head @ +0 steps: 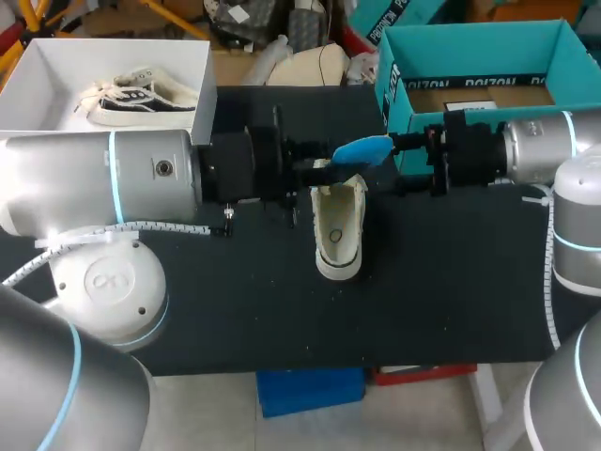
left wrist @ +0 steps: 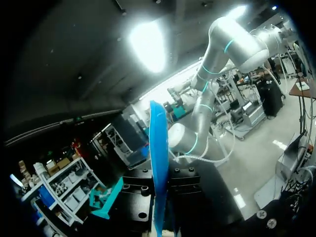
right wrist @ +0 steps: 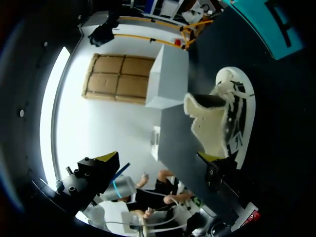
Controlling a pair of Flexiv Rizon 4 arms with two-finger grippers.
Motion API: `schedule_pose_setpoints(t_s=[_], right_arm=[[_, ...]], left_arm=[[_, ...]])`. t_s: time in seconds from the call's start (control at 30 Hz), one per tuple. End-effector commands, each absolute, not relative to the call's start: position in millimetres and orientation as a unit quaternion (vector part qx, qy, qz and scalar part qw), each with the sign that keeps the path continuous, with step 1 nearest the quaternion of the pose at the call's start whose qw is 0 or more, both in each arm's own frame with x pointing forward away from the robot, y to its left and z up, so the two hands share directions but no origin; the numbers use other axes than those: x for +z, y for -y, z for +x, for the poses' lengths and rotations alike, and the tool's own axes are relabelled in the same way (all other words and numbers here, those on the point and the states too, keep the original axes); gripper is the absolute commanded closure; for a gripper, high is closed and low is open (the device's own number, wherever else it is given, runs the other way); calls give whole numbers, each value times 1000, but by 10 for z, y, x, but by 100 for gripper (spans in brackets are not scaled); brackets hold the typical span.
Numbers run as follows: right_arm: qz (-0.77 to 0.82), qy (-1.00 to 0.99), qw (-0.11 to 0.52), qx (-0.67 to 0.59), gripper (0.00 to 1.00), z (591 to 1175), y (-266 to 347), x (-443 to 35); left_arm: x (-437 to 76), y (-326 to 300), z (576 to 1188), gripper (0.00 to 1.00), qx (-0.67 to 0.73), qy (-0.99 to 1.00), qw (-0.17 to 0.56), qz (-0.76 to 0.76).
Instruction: Take the shoe out of the shoebox, open the shoe tongue, remove and reinsert the insole, then place the shoe into the shoebox
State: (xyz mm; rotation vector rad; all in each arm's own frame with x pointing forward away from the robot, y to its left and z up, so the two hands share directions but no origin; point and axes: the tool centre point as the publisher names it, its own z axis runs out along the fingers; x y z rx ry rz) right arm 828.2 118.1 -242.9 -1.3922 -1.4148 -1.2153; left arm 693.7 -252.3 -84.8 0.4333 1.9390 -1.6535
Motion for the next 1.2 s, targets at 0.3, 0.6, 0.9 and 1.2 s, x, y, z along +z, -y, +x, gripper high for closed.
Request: schedule_pose_setpoints(t_s=[0.3,0.6,0.9,1.2], right_arm=[[-550,557,395,-480,0,8281,-1195,-2437],[-550,557,395,-480,0,8281,-1195,-2437],[-550,557,395,-480,0,8281,-1195,-2437],[-550,557,395,-480,0,8281,-1195,-2437]], left_arm=[[-1119,2457,6145,100,-642,-574,398,317],[-1753,2350,6156,100,-608,-529,457,376],[-2097,2273,6258,100,-541,-513,500,440],[-2097,2273,6258,100,-541,-513,500,440]])
